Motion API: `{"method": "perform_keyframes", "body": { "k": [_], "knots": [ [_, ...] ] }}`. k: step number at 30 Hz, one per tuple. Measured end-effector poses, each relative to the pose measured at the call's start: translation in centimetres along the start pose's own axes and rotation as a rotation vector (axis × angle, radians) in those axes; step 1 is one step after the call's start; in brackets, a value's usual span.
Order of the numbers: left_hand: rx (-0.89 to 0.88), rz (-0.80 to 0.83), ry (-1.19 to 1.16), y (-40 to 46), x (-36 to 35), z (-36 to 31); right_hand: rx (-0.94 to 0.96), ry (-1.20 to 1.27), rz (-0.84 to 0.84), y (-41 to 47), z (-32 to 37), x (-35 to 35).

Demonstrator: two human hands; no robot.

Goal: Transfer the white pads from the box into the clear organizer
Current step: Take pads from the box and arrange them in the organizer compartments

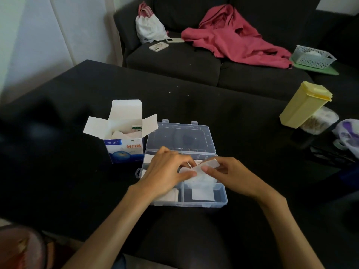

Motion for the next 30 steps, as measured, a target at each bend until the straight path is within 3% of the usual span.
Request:
{"method": "perform_keyframes", "body": {
  "k": [9, 20, 26, 30],
  "knots": [
    [-0.080, 0.034, 0.191, 0.0, -0.6, -1.1, -0.042, -0.324, -0.059, -0.1, -0.5, 0.3],
    [-0.067, 0.020, 0.168, -0.3, -0.5, -0.5, -0.020, -0.358, -0.124, 0.6, -0.2, 0.0],
    [-0.021, -0.078, 0.027, -0.1, 0.4, -0.7, -0.051, -0.461, -0.168, 0.3, -0.1, 0.8],
    [-0.042, -0.028, 0.118, -0.1, 0.1, -0.5, -0.088, -0.477, -0.134, 0.3, -0.7, 0.6]
  ]
}}
Point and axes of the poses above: each hand's wrist, its own y-axis towards the middle knuckle, its own x-axis out of the back of the hand, z = x × y, the point moved 10 cm from there along y, towards the middle knuckle, and after that the axes turned 8 degrees about z, right-handed, at the moved point
